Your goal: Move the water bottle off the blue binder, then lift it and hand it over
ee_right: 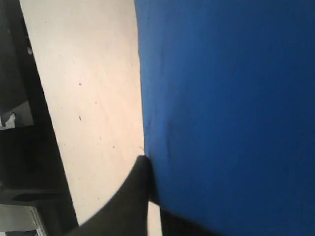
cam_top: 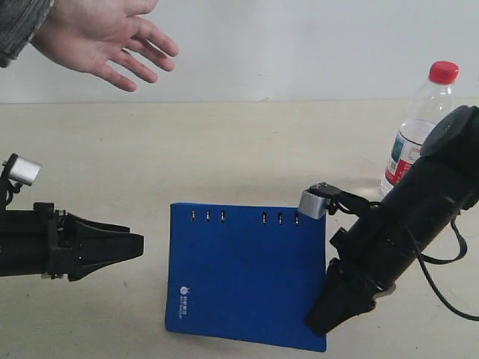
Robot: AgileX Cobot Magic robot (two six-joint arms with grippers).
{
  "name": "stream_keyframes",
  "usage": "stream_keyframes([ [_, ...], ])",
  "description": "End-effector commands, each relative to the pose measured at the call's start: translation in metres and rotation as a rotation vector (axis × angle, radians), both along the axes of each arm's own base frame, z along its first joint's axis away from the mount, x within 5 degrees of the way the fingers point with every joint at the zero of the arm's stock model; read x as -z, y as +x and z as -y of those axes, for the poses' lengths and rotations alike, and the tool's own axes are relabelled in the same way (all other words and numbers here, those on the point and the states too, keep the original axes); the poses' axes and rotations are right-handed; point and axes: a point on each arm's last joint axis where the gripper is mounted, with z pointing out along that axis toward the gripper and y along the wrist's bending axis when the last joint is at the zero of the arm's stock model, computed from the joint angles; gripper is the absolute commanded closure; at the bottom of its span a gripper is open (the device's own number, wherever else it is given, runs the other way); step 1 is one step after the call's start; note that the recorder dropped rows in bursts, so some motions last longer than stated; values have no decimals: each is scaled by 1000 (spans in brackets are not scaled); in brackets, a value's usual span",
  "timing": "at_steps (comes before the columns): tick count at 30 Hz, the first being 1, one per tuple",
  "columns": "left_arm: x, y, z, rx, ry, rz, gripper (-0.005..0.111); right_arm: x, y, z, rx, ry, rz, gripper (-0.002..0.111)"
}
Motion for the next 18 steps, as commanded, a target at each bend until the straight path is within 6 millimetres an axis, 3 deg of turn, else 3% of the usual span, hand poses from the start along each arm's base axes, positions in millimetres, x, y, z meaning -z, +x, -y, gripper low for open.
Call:
stream_keyframes([
  [1,-5,7,2,8,3,41,50,1,0,3,-33,-28,38,108],
  [5,-10,17,3,9,-3,80,50,3,5,7,-21,-94,110,108],
  [11,-15,22,4,13,-15,103,50,-7,15,22,-78,-269,352,108],
  [18,-13,26,3,19,42,116,42,-8,19,29,-144,-341,431,108],
])
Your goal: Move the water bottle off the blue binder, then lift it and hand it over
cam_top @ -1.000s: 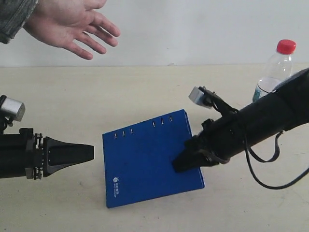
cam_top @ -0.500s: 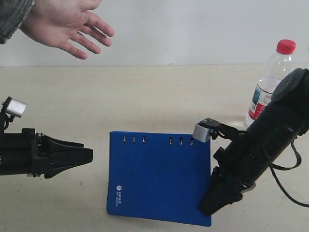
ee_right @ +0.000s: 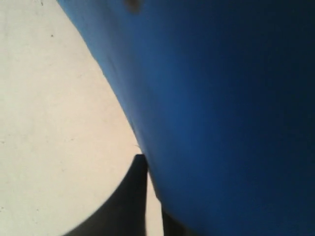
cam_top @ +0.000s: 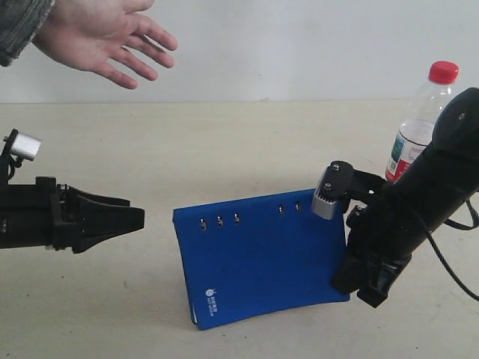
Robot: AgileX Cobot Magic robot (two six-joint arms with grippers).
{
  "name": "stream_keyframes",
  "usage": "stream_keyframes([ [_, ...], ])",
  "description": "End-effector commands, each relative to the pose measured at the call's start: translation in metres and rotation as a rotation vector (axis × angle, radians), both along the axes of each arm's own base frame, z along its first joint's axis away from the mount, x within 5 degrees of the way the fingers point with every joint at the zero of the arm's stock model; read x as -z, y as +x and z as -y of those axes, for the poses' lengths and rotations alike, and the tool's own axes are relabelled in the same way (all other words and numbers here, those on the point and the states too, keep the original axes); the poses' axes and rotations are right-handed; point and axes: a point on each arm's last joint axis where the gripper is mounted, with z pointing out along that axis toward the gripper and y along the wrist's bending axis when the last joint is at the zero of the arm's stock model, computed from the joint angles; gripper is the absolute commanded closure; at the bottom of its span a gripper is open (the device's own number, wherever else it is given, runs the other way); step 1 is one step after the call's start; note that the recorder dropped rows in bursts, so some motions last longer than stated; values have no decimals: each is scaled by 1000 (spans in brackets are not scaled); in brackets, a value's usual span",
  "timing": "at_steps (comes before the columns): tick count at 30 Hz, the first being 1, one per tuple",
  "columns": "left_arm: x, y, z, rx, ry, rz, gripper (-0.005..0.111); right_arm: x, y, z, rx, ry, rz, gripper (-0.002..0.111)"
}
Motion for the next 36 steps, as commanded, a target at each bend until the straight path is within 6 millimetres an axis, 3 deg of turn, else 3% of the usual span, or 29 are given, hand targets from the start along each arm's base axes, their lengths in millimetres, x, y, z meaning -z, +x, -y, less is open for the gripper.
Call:
stream_keyframes([
  [1,-2,5,3,43,54,44,41,1,5,9,-89,-111,94,108],
  [10,-17,16,41,208,120,180,40,1,10,11,-100,-136,162,108],
  [20,-34,2,49,360,-68,185,37,1,14,12,-88,-147,202,108],
  [29,-26,-5,66,385,26,193,37,1,14,12,-80,-143,201,108],
  [36,-12,-8,80,371,194,217,37,0,14,10,-53,-121,196,108],
])
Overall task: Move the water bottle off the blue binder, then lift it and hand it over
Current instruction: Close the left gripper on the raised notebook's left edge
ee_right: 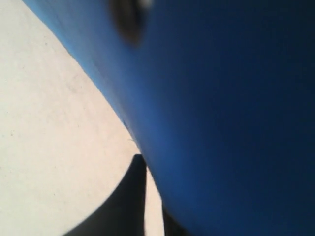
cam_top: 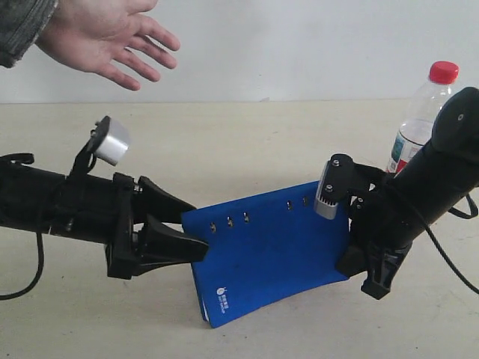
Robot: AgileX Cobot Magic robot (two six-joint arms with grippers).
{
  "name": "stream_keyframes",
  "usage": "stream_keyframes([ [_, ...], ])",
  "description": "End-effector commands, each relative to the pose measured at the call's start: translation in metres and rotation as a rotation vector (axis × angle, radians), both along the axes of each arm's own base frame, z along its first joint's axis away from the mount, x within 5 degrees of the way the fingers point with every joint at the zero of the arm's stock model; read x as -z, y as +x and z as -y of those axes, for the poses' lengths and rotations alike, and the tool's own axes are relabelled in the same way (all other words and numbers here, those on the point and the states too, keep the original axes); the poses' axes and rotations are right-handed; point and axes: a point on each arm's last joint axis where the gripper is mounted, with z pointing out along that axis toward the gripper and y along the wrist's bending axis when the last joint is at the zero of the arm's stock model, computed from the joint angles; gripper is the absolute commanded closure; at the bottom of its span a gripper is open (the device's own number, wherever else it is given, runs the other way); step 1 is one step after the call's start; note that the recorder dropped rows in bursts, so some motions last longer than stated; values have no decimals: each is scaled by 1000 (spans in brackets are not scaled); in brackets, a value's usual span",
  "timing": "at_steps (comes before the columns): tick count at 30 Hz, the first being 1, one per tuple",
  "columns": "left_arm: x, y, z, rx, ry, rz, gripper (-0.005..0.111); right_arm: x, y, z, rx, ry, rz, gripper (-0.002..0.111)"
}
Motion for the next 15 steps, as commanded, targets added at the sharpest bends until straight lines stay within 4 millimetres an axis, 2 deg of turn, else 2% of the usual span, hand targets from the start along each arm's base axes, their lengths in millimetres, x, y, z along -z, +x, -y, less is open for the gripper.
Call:
stream_keyframes([
  [1,4,-2,8,-1,70,41,37,-1,5,4,-5,-30,58,108],
  [5,8,-6,16,0,63,16,37,-1,5,1,1,-14,58,108],
  [9,22,-1,22,-54,37,-64,37,-1,2,-11,-41,-15,61,108],
  [13,28,2,26,-48,6,-103,38,-1,-2,-23,-90,-17,64,108],
  [15,28,3,27,-51,0,-107,39,-1,-2,-23,-82,-18,70,108],
])
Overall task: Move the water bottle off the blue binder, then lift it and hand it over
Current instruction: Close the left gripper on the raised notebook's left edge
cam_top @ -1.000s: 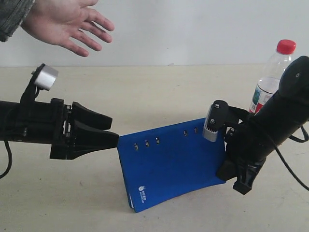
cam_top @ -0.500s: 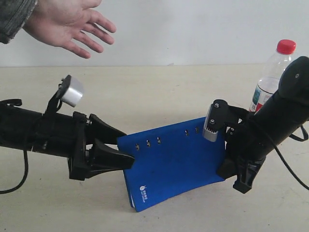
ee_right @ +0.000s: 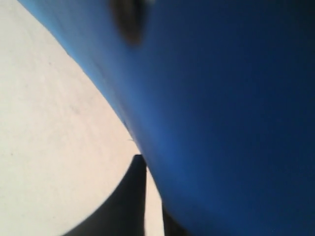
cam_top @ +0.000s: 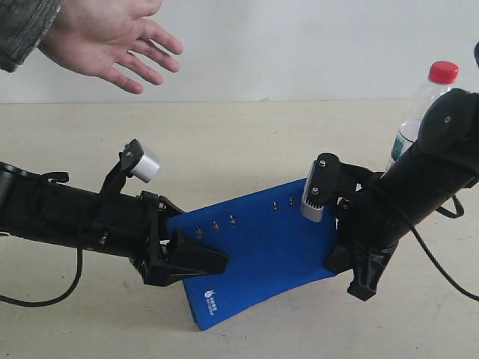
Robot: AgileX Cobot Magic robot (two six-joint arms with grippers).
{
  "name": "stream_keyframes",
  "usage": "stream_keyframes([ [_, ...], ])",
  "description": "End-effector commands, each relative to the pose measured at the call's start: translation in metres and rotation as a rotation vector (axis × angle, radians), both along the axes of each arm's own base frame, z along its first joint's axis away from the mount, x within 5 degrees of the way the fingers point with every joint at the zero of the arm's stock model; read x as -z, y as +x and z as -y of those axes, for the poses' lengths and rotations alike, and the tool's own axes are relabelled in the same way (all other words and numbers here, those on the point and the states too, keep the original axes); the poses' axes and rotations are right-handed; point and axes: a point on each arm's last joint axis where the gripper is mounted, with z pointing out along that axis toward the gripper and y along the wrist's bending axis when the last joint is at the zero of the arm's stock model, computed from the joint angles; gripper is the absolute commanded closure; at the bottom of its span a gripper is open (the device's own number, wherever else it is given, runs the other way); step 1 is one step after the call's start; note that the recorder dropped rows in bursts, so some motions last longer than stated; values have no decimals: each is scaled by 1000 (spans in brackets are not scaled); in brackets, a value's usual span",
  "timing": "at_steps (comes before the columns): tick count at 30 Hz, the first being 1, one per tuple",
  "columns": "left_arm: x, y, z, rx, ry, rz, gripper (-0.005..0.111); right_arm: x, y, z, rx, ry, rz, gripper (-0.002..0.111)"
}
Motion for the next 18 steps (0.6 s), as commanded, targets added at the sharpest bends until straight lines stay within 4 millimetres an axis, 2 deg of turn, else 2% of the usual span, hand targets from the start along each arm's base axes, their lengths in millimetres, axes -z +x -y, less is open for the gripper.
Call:
stream_keyframes([
  [1,-1,2,5,0,-41,-14,40,2,0,-4,-24,-24,27,108],
  [5,-1,2,5,1,-43,-14,58,1,2,-3,27,-20,32,108],
  [10,-1,1,6,3,-47,-15,97,1,4,-3,104,-3,26,108],
  [11,-1,1,6,3,-47,-15,101,1,4,-3,110,-4,24,108],
  [18,-7,1,5,3,-53,4,101,2,0,-4,106,0,-23,108],
])
